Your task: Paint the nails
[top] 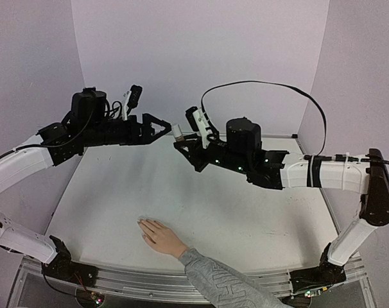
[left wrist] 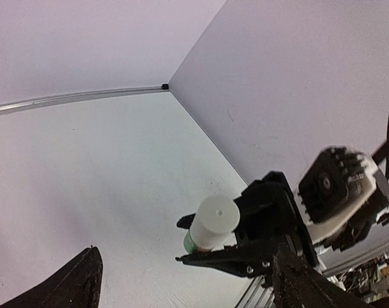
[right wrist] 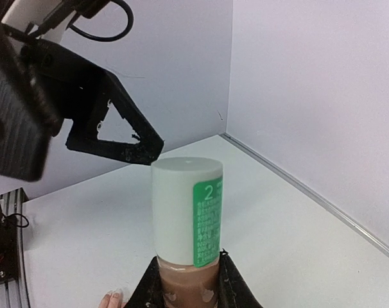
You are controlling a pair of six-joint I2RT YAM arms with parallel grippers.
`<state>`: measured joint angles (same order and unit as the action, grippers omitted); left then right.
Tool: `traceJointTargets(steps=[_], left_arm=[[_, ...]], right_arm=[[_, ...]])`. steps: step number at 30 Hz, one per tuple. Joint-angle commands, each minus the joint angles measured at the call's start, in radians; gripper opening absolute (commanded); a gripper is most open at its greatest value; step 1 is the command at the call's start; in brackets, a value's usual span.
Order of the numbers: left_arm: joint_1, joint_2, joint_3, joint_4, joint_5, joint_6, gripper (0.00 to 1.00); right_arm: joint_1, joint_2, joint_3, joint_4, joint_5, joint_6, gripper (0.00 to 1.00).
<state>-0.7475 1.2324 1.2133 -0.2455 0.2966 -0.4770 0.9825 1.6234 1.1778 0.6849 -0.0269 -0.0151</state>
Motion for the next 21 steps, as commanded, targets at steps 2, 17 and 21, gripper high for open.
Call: traceJointTargets(steps=[2,17,21], left_arm=[[-0.005,-0.002,0.027,0.041,-0.109,-0.082,0.86],[-0.03,0.054,0.058,0.074,-0.086,-0.076,0.55],[-0.032,0.07,0.067,0.082,-0.07,-0.065,0.38]], right_arm=[[0.064,0.024,0.096,0.049,0.183,-0.019,0.0],[0.111,0.093,0.177,0.014,0.241,-0.046,0.0],[0.112,0.096,0.179,0.015,0.241,-0.05,0.0]])
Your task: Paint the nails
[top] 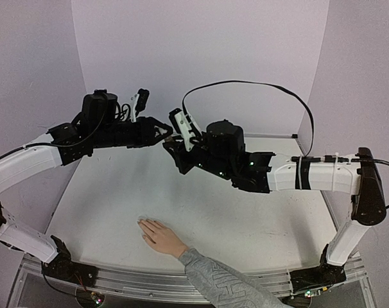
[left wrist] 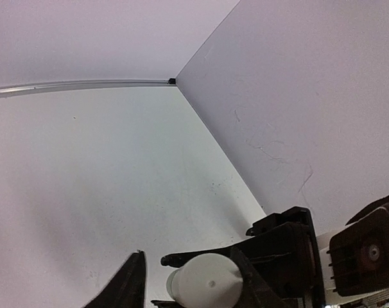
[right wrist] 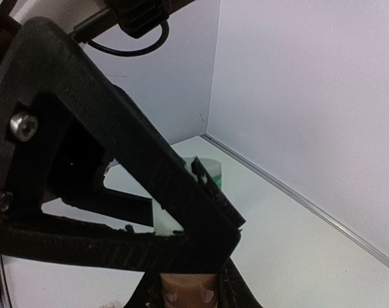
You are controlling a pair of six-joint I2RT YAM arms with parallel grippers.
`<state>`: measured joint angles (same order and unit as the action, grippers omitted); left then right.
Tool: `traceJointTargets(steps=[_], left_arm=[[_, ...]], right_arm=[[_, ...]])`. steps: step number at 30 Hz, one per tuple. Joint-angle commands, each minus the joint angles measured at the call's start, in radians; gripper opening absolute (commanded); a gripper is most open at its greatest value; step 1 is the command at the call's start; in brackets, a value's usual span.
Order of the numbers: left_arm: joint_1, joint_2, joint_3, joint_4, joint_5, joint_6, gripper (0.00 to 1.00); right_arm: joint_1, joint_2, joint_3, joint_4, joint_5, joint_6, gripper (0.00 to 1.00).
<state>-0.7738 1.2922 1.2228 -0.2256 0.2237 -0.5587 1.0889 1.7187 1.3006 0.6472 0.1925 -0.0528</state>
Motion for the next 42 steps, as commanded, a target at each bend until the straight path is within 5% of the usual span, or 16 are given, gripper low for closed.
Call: traceJointTargets(steps=[1,5,8,14,16,22,31,33,37,42], left_arm=[[-0.005,0.011,0.061,0.063,0.009,0.02,0.32],[-0.007,0.02,0.064,0.073,0.056,0.054,0.17],[-0.007,0.028,0.063,0.106,0.187,0.118,0.14],[-0.006,0.044,0.08,0.14,0.754,0.408,0.1],[-0.007,0.035,0.077,0.14,0.82,0.458,0.09],[-0.007,0.022,0.08,0.139,0.741,0.475,0.14],[-0.006,-0.063,0.002,0.14,0.353,0.293,0.84],[-0.005,-0.086,-0.02,0.138,0.263,0.222,0.93],[-0.005,-0.111,-0.071,0.136,0.087,0.049,0.95],[-0.008,-0.097,-0.066,0.135,0.056,-0.036,0.92]], right_arm=[[0.005,0.0,0.054,0.052,0.021,-0.01,0.0],[0.003,-0.015,0.045,0.054,-0.013,-0.001,0.0],[-0.036,-0.045,0.027,0.057,-0.213,0.012,0.0],[-0.184,-0.095,-0.017,0.142,-1.373,0.078,0.0],[-0.184,-0.106,-0.017,0.168,-1.486,0.105,0.0],[-0.184,-0.159,-0.068,0.167,-1.178,0.1,0.0],[-0.181,-0.183,-0.147,0.154,-0.655,0.088,0.0],[-0.166,-0.165,-0.131,0.147,-0.526,0.09,0.0],[-0.104,-0.129,-0.117,0.155,-0.294,0.065,0.0],[-0.035,-0.069,-0.055,0.121,-0.116,0.015,0.0]])
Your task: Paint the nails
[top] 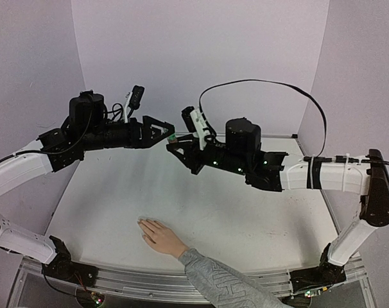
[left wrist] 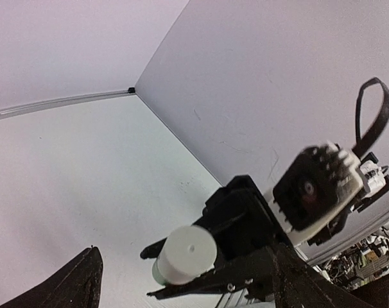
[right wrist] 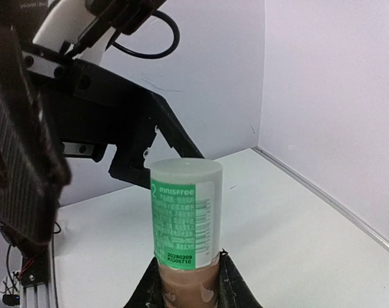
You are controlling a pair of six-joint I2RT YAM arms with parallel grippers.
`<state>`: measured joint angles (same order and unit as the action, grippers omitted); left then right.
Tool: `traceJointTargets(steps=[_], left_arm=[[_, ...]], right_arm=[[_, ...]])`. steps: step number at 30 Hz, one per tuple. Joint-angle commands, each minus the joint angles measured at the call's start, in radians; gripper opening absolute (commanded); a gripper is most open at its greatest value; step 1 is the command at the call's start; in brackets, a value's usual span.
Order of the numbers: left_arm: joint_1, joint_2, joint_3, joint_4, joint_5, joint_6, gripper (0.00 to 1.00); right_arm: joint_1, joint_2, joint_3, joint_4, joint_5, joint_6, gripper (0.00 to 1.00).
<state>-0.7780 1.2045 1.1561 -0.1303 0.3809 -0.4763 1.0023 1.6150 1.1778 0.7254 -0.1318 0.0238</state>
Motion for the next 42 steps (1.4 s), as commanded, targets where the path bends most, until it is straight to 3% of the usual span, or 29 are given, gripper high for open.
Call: traceJointTargets(steps=[1,8,11,16,23,26,29,31,34,39,40,42], left_arm=[[-0.004,-0.009,-0.003,0.04,-0.122,-0.121,0.9],[-0.004,0.004,0.006,0.039,-0.123,-0.126,0.6],[-0.004,0.012,0.004,0.04,-0.108,-0.124,0.59],[-0.007,0.009,-0.013,0.04,-0.125,-0.118,0.66],[-0.009,0.029,0.001,0.04,-0.123,-0.095,0.44],[-0.01,0.042,0.01,0.04,-0.112,-0.084,0.24],[-0.01,0.053,0.023,0.041,-0.064,-0.051,0.16],[-0.01,0.057,0.031,0.044,-0.017,-0.006,0.15],[-0.01,0.067,0.053,0.046,0.11,0.102,0.12],[-0.01,0.065,0.09,0.055,0.565,0.344,0.09],[-0.01,0.059,0.09,0.055,0.596,0.381,0.08],[-0.01,0.052,0.095,0.055,0.649,0.44,0.07]], right_arm=[[0.063,0.043,0.072,0.041,0.23,-0.069,0.0],[0.101,0.066,0.105,0.02,0.294,-0.072,0.0],[0.107,0.07,0.114,0.014,0.313,-0.059,0.0],[0.108,0.08,0.139,0.0,0.333,-0.033,0.0],[0.111,0.087,0.146,-0.002,0.326,-0.037,0.0],[0.111,0.089,0.152,-0.006,0.313,-0.036,0.0],[0.108,0.063,0.123,0.019,0.291,-0.032,0.0],[0.092,0.045,0.12,0.019,0.189,-0.008,0.0],[0.034,-0.001,0.098,0.005,-0.17,0.007,0.0],[-0.054,-0.051,0.075,0.06,-1.034,0.042,0.0],[-0.053,-0.055,0.081,0.061,-1.105,0.046,0.0],[-0.053,-0.073,0.073,0.061,-1.105,0.049,0.0]])
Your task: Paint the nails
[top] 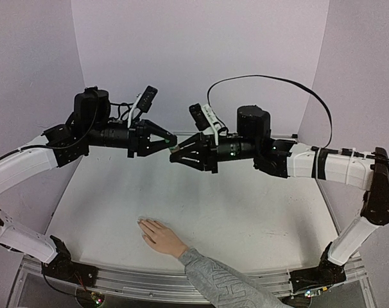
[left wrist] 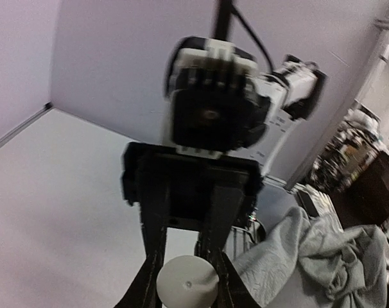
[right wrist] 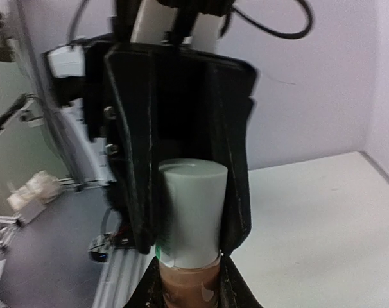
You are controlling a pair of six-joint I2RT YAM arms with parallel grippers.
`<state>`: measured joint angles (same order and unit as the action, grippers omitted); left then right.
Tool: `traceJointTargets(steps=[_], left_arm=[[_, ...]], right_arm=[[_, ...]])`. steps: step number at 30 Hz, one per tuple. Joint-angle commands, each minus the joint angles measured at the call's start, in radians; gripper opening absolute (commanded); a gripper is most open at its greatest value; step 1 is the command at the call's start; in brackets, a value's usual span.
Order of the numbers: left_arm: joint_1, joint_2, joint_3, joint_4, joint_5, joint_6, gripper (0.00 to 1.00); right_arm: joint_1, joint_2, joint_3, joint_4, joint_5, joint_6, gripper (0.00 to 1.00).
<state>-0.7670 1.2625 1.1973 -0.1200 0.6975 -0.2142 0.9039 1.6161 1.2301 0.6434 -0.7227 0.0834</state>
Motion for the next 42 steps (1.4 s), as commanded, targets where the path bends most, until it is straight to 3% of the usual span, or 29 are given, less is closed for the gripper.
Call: traceJointTargets(steps=[1,5,6,8,9,13,16,22,32,42], left_arm=[[-0.022,-0.004,0.062,0.045,0.349,0.187,0.06],[-0.021,0.019,0.098,0.045,0.312,0.162,0.12],[-0.021,0.022,0.099,0.045,0.28,0.147,0.2],[-0.02,0.018,0.091,0.045,0.166,0.102,0.51],[-0.02,0.011,0.084,0.045,0.095,0.083,0.62],[-0.019,-0.05,0.015,0.043,-0.076,0.018,0.84],[-0.019,-0.082,-0.015,0.042,-0.191,-0.065,0.94],[-0.02,-0.123,-0.072,0.037,-0.435,-0.293,0.97],[-0.02,-0.034,-0.012,0.037,-0.475,-0.358,0.9],[-0.026,0.008,0.021,0.037,-0.475,-0.364,0.69]], right_arm=[[0.044,-0.086,0.01,0.144,-0.486,-0.015,0.0],[0.038,-0.127,-0.032,0.142,-0.275,-0.023,0.0],[0.037,-0.139,-0.048,0.141,-0.209,-0.033,0.0],[0.034,-0.151,-0.072,0.139,-0.036,-0.038,0.0],[0.032,-0.155,-0.081,0.137,0.04,-0.039,0.0],[0.033,-0.154,-0.09,0.116,0.24,-0.064,0.0],[0.034,-0.142,-0.077,0.106,0.357,-0.069,0.0],[0.053,-0.093,-0.047,0.109,0.58,-0.075,0.0],[0.145,-0.029,0.022,0.049,0.835,-0.113,0.0],[0.179,0.016,0.057,0.038,0.854,-0.126,0.0]])
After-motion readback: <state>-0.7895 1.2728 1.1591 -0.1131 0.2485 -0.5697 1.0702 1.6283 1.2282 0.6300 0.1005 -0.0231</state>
